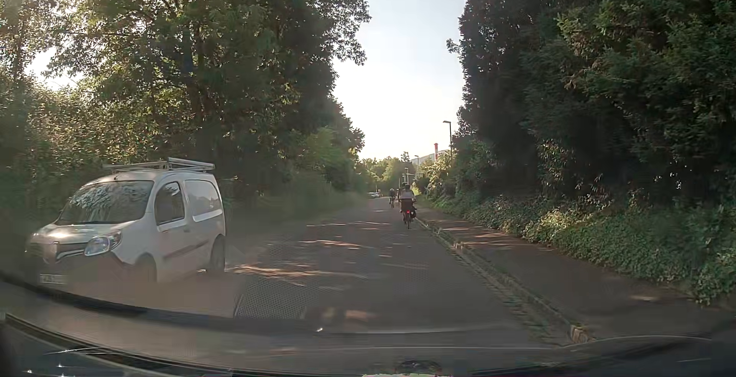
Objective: Follow the waypoints while adhering to traffic rules and regulations
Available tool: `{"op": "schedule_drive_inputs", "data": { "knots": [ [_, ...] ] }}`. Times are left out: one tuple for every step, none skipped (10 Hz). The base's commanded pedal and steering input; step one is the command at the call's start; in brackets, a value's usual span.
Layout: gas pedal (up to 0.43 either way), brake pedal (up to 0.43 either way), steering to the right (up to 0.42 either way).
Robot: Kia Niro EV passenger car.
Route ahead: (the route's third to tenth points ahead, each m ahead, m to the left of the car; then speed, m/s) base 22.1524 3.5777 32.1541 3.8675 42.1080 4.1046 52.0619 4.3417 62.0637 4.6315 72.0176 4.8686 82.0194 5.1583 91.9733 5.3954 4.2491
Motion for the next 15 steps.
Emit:
{"op": "schedule_drive_inputs", "data": {
  "knots": [
    [0.138, 0.0, 0.004],
    [0.138, 0.0, 0.007],
    [0.138, 0.0, 0.014],
    [0.138, 0.0, 0.016],
    [0.138, 0.0, 0.014],
    [0.138, 0.0, 0.008],
    [0.138, 0.0, 0.005],
    [0.13, 0.0, 0.005],
    [0.118, 0.0, 0.006],
    [0.11, 0.0, 0.005],
    [0.11, 0.0, 0.005],
    [0.11, 0.0, 0.005],
    [0.11, 0.0, 0.005],
    [0.11, 0.0, 0.005],
    [0.11, 0.0, 0.005]
  ]
}}
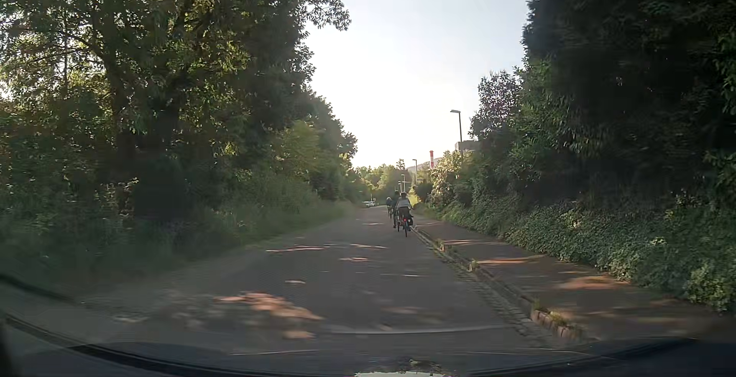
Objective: Follow the waypoints while adhering to traffic rules and regulations
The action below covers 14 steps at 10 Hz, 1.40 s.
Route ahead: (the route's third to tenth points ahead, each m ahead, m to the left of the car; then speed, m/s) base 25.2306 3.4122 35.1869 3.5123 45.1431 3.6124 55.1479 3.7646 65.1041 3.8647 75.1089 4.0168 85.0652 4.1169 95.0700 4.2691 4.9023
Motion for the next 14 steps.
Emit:
{"op": "schedule_drive_inputs", "data": {
  "knots": [
    [0.11, 0.0, 0.005],
    [0.11, 0.0, 0.005],
    [0.11, 0.0, 0.004],
    [0.11, 0.0, 0.003],
    [0.11, 0.0, 0.0],
    [0.087, 0.0, -0.003],
    [0.087, 0.0, -0.005],
    [0.079, 0.0, -0.008],
    [0.079, 0.0, -0.008],
    [0.079, 0.0, -0.008],
    [0.079, 0.0, -0.006],
    [0.079, 0.0, -0.005],
    [0.079, 0.0, -0.005],
    [0.067, 0.0, -0.005]
  ]
}}
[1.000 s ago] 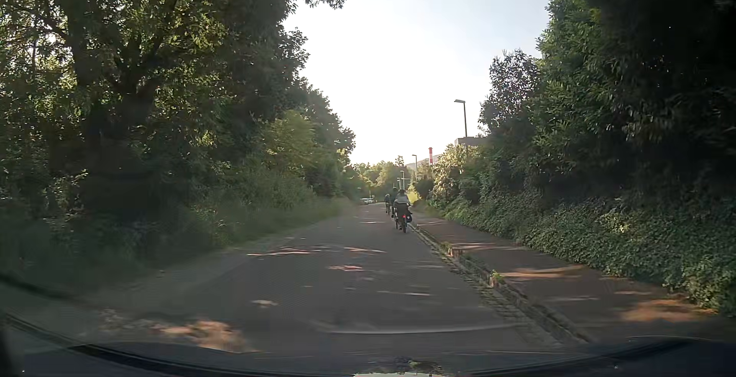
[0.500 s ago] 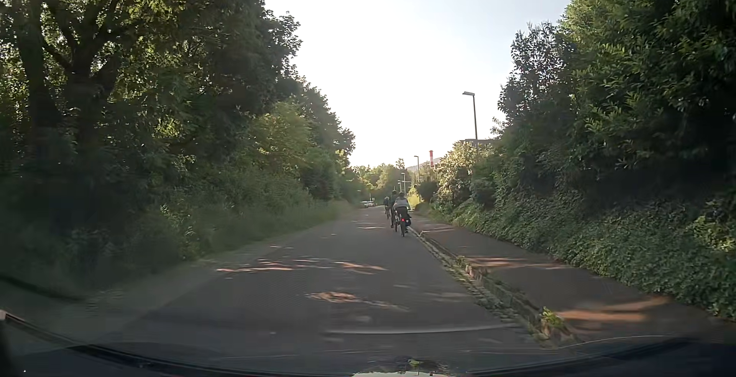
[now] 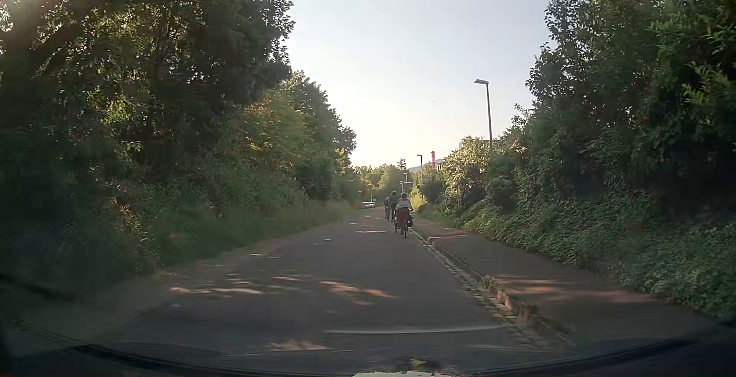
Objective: Follow the waypoints while adhering to traffic rules and regulations
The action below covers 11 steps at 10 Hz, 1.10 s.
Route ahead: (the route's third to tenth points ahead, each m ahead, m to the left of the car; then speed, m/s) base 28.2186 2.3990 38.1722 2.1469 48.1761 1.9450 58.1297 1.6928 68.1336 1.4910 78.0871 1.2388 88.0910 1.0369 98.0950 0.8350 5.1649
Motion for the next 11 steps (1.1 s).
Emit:
{"op": "schedule_drive_inputs", "data": {
  "knots": [
    [0.067, 0.0, -0.005],
    [0.067, 0.0, -0.005],
    [0.067, 0.0, -0.005],
    [0.067, 0.0, -0.005],
    [0.067, 0.0, -0.005],
    [0.067, 0.0, -0.005],
    [0.067, 0.0, -0.005],
    [0.067, 0.0, -0.005],
    [0.059, 0.0, -0.005],
    [0.059, 0.0, -0.005],
    [0.059, 0.0, -0.005]
  ]
}}
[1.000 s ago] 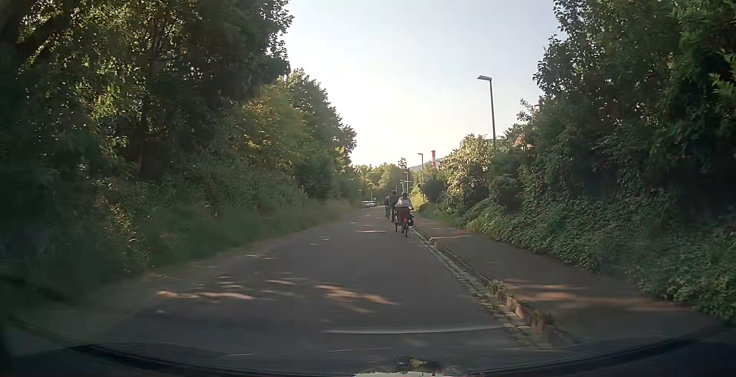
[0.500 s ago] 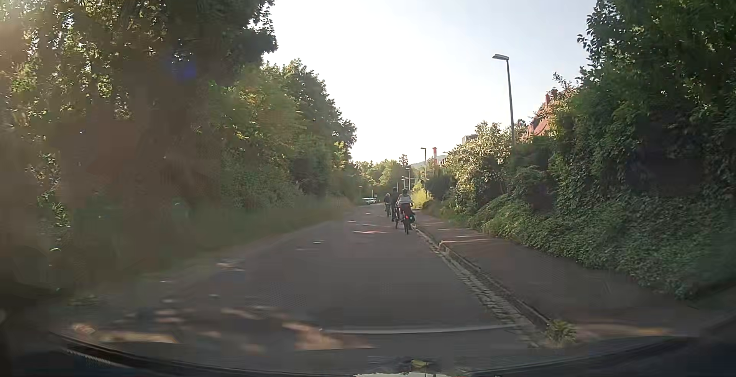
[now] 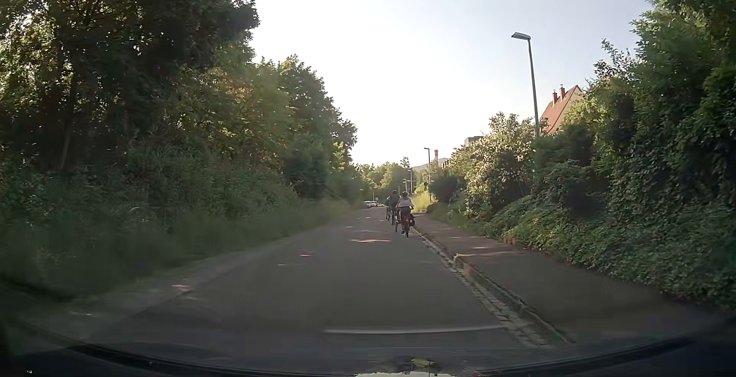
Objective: Follow the waypoints while adhering to traffic rules and regulations
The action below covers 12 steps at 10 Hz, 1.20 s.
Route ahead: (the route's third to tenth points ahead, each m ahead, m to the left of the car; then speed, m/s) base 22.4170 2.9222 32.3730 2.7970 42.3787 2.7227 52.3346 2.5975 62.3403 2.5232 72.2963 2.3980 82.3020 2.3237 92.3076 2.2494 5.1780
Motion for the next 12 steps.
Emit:
{"op": "schedule_drive_inputs", "data": {
  "knots": [
    [0.059, 0.0, -0.005],
    [0.047, 0.0, -0.005],
    [0.047, 0.0, -0.005],
    [0.047, 0.0, -0.005],
    [0.047, 0.0, -0.005],
    [0.047, 0.0, -0.005],
    [0.047, 0.0, -0.005],
    [0.047, 0.0, -0.005],
    [0.047, 0.0, -0.005],
    [0.047, 0.0, -0.005],
    [0.047, 0.0, -0.005],
    [0.047, 0.0, -0.005]
  ]
}}
